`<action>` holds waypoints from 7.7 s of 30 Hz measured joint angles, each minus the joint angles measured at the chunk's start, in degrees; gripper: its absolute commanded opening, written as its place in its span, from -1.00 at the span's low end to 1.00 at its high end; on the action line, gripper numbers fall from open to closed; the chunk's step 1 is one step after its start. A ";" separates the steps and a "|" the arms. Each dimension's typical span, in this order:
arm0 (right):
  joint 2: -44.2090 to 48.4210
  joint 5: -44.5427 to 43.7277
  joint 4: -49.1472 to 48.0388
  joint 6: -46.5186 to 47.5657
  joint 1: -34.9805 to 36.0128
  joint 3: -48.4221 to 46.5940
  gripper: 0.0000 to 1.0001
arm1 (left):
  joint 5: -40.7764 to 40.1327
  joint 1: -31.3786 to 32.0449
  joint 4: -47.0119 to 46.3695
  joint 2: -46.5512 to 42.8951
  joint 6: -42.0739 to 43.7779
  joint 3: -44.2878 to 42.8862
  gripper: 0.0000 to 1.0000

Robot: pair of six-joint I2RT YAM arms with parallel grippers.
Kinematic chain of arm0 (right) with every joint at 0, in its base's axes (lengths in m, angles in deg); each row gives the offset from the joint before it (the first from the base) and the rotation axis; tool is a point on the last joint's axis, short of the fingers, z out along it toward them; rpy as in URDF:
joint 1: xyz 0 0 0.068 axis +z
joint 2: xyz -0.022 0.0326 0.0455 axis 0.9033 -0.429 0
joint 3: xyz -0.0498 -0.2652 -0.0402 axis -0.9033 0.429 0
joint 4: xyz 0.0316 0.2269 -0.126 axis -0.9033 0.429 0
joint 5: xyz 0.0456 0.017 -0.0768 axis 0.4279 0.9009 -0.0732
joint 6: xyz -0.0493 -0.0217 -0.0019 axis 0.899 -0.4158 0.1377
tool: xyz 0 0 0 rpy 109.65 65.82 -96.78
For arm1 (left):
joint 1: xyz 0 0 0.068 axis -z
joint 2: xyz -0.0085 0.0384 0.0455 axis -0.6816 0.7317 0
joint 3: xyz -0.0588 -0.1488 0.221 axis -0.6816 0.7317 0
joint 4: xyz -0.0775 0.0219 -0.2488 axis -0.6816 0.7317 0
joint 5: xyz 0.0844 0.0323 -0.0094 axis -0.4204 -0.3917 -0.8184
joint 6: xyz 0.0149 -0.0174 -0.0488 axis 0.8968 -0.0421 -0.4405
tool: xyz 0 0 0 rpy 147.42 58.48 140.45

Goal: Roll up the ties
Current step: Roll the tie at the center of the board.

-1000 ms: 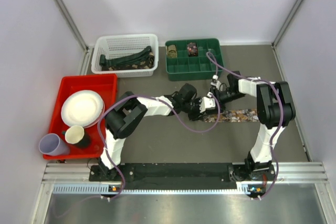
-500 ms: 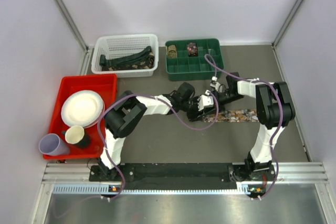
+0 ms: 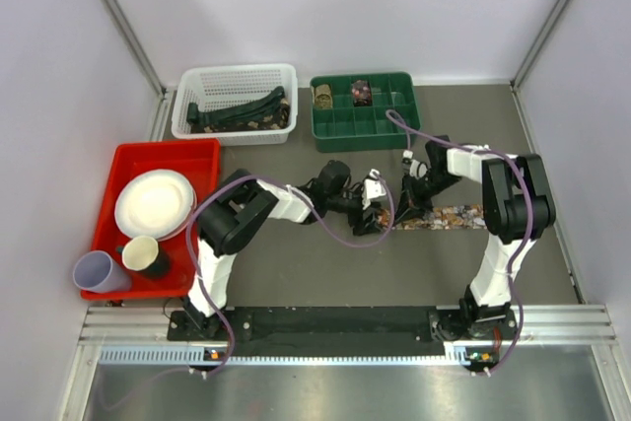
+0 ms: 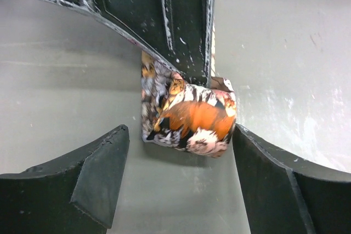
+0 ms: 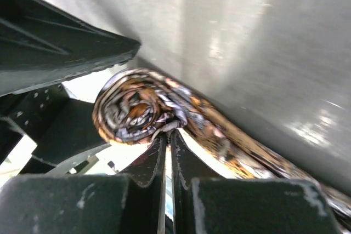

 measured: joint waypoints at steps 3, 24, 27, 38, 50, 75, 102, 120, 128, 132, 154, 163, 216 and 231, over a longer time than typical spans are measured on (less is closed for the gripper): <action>0.02 -2.99 1.03 -1.22 0.00 -0.61 -1.00 | 0.28 0.17 -4.24 1.60 -1.81 -0.07 0.55; -3.37 -6.75 6.58 -0.44 -0.04 -5.81 -0.80 | -1.29 3.34 -6.14 5.38 -0.28 -4.31 -0.65; -3.28 -5.86 7.13 1.22 -0.79 -6.05 -0.62 | -1.53 3.34 -5.40 5.29 -0.39 -4.44 -0.71; 0.57 -3.67 2.56 1.31 -4.04 -3.67 -0.81 | -3.13 2.95 -3.91 4.87 -2.80 -4.87 -0.85; -3.96 -6.32 2.99 -1.20 0.52 -6.75 -0.85 | -8.00 1.77 3.82 0.94 -3.91 -4.02 -0.73; 1.97 10.86 -3.06 0.00 -1.01 -2.51 0.11 | -10.71 1.70 13.66 -0.68 4.26 -6.36 -0.65; -3.39 0.00 1.95 -2.43 0.15 -6.78 -1.00 | -2.91 -2.03 3.91 1.07 0.42 -3.80 0.80; -4.68 -7.80 6.12 -2.21 2.05 -10.80 -0.78 | -0.44 0.35 -6.71 5.92 -1.95 -4.61 -0.55; -4.83 -5.44 7.39 1.31 0.07 -11.37 -0.25 | -5.22 1.01 5.66 2.23 4.35 -6.08 -0.61; -3.89 -0.87 6.80 2.21 -1.14 -11.06 -0.07 | -6.43 1.05 12.59 1.40 6.91 -8.17 -0.59; -4.11 8.02 0.33 -1.49 1.70 -8.35 -1.00 | -7.50 1.25 20.85 1.55 8.72 -11.82 -0.22; -4.11 6.27 1.14 -1.22 1.51 -8.37 -1.00 | -7.37 0.15 18.32 1.49 7.78 -10.75 0.52; -3.26 -14.40 5.62 -0.28 1.97 -10.29 -0.93 | -5.70 3.45 6.64 6.75 1.07 -13.03 -0.69; -3.52 3.91 5.27 4.52 -1.40 -11.26 0.08 | -12.28 2.95 36.65 2.51 13.55 -19.78 -0.97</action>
